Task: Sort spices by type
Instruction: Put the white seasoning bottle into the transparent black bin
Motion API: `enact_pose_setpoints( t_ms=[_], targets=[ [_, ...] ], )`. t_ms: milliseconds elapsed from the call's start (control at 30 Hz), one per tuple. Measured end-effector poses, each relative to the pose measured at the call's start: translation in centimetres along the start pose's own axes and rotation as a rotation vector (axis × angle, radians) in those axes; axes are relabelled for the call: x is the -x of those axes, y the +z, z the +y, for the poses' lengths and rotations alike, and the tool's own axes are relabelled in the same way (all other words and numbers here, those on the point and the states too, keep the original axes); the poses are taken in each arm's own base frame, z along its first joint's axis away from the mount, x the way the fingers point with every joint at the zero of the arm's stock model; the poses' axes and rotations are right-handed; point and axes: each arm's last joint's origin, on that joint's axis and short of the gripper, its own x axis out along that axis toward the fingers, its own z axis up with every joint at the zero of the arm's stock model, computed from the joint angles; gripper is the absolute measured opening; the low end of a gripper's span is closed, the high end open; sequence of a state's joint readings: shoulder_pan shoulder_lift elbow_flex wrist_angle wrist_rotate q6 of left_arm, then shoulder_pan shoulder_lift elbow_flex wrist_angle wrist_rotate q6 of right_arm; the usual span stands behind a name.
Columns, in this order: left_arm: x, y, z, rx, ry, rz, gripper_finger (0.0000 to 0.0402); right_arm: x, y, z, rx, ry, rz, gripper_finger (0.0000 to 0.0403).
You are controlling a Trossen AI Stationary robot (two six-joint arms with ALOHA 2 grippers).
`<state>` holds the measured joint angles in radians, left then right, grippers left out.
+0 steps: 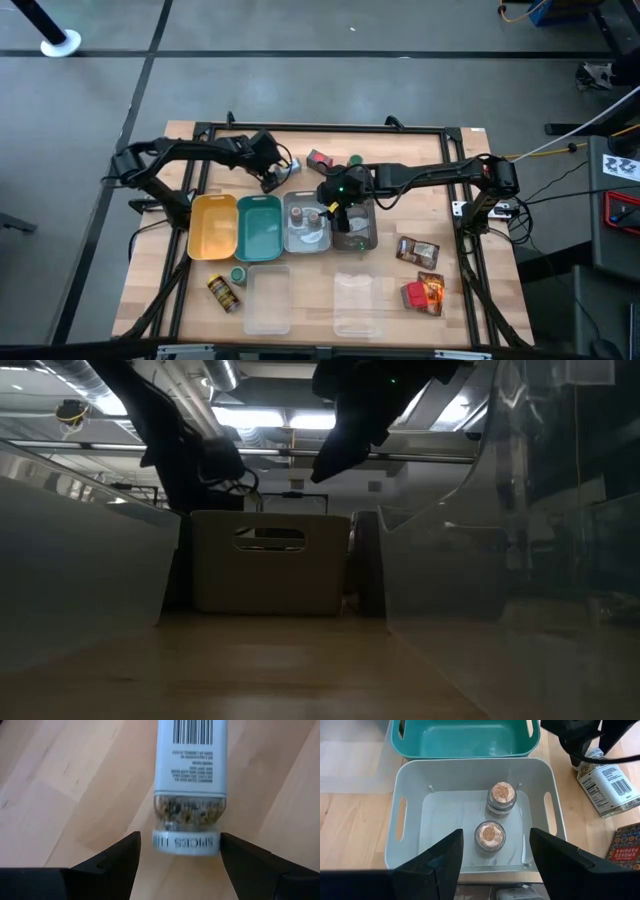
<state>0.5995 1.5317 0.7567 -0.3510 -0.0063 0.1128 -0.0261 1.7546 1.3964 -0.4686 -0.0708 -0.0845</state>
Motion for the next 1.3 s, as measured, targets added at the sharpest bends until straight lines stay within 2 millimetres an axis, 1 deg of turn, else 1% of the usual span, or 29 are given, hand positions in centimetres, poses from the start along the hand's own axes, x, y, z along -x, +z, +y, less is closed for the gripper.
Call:
enact_pose_setpoints(
  t_ms=[267,500,733,967,1133,1300],
  targets=[
    [-0.9,-0.1,0.0,-0.004,0.002,0.023,0.0250,0.0,0.0,0.0,0.000,0.000,0.005,0.0230],
    [-1.0,-0.1,0.0,-0.005,0.002,0.022,0.0191,0.0,-0.1,0.0,0.000,0.000,0.005,0.0230],
    [-0.8,-0.2,0.0,-0.006,0.001,0.029,0.0191,0.0,-0.1,0.0,0.000,0.001,0.007,0.0230],
    [1.2,0.5,0.1,-0.024,-0.002,0.064,0.0192,0.0,-0.3,-0.1,-0.002,-0.025,0.034,0.0230],
    [3.3,1.6,0.2,-0.035,0.002,0.037,0.0192,0.1,-0.3,-0.3,0.000,-0.103,0.039,0.0230],
    [5.0,2.8,0.4,-0.037,0.008,-0.017,0.0192,0.1,-0.3,-0.3,0.000,-0.121,0.041,0.0230]
  ],
)
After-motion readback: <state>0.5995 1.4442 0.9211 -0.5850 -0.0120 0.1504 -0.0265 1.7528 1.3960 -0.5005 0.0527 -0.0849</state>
